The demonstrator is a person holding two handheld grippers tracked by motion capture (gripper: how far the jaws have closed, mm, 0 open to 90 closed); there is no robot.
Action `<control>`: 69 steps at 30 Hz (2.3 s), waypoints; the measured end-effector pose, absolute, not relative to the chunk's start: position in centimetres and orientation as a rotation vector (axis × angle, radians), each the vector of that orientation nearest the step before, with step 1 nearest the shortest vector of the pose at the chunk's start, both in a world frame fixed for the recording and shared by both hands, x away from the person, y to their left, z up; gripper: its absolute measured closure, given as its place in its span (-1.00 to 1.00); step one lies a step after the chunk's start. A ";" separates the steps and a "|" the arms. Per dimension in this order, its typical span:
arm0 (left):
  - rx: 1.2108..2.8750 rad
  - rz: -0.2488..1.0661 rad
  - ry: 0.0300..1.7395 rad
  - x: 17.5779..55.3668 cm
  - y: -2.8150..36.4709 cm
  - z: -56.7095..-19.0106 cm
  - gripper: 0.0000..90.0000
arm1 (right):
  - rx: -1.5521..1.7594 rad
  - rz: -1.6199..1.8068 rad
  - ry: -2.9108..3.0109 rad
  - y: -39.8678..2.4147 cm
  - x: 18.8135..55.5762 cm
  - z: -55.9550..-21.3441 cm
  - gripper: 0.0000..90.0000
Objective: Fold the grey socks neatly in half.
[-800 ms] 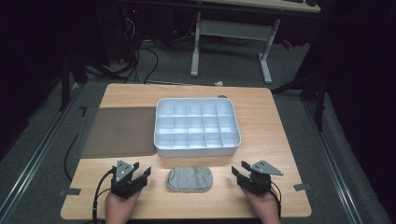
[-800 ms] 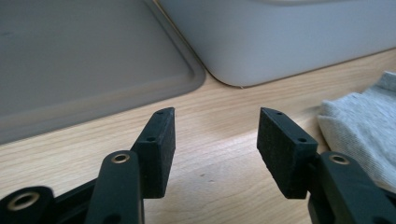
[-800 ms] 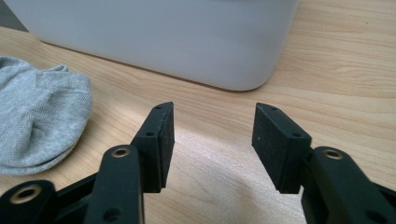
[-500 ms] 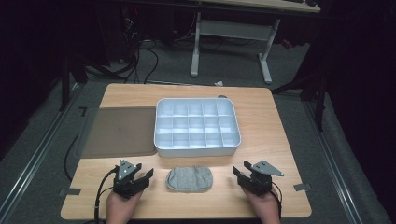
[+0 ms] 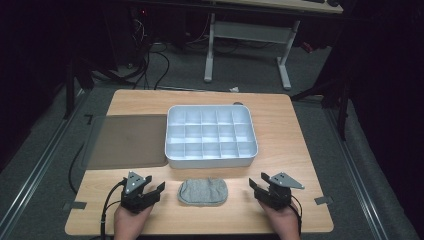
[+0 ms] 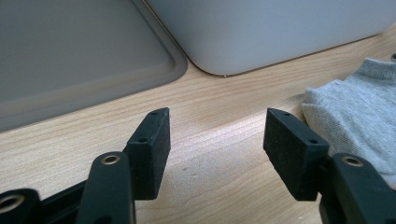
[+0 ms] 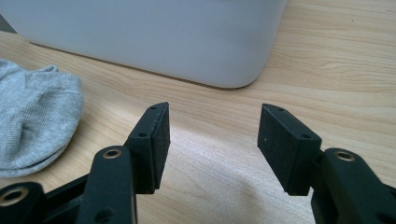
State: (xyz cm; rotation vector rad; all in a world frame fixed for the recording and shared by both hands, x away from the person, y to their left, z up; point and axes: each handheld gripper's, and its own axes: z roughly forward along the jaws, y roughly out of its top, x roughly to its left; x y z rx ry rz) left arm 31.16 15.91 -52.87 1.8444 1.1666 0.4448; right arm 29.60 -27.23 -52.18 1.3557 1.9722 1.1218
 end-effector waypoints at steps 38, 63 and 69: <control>1.868 0.379 1.018 29.6 10.9 -51.8 0.28 | 1.230 1.211 2.114 -21.3 28.3 -51.5 0.18; 1.932 0.394 1.038 30.3 8.9 -52.7 0.45 | 1.311 1.178 2.221 -18.8 28.9 -52.5 0.27; 1.957 0.405 1.043 30.2 8.8 -52.9 0.70 | 1.324 1.127 2.267 -18.6 29.1 -53.0 0.47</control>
